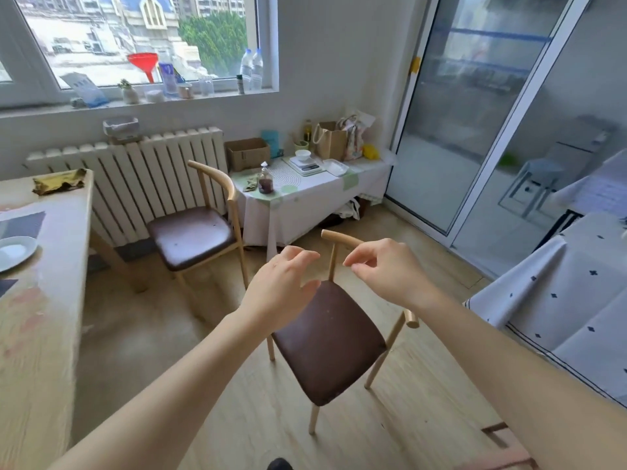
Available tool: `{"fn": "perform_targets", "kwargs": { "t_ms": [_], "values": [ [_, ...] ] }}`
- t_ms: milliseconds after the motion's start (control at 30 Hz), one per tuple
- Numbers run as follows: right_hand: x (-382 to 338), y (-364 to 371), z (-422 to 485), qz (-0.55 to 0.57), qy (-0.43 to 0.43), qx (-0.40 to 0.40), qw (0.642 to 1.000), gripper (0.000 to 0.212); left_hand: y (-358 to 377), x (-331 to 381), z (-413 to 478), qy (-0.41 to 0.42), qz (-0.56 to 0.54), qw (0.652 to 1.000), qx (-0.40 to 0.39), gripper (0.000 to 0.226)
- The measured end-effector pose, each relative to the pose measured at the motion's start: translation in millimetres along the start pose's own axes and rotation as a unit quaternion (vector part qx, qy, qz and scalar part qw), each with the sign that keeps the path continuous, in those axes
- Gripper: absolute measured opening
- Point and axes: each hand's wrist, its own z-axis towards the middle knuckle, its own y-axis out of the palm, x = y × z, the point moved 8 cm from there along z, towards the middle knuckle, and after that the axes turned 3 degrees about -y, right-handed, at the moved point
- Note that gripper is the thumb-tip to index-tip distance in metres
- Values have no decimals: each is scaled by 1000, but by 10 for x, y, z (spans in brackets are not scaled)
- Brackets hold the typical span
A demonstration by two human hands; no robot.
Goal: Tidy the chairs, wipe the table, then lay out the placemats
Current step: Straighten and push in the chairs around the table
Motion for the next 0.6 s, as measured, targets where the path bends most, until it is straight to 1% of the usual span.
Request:
{"fn": "perform_targets", "kwargs": {
  "t_ms": [200,300,433,500,600],
  "values": [
    [791,-193,649,-58,58,-18,996,16,415,42,953,27,-15,999,-27,48],
    [1033,-201,830,-67,82,-35,994,16,576,57,1234,37,-17,998,-41,50],
    [1339,-130,1323,-66,120,-40,990,16,896,30,1814,42,-31,996,-69,49],
    [1468,-53,1478,-60,137,-33,988,17,1043,29,1959,39,-39,996,-76,48],
    [1714,133,1644,-61,161,-53,984,17,1320,0,2097,27,-55,993,-102,48]
  ]
}}
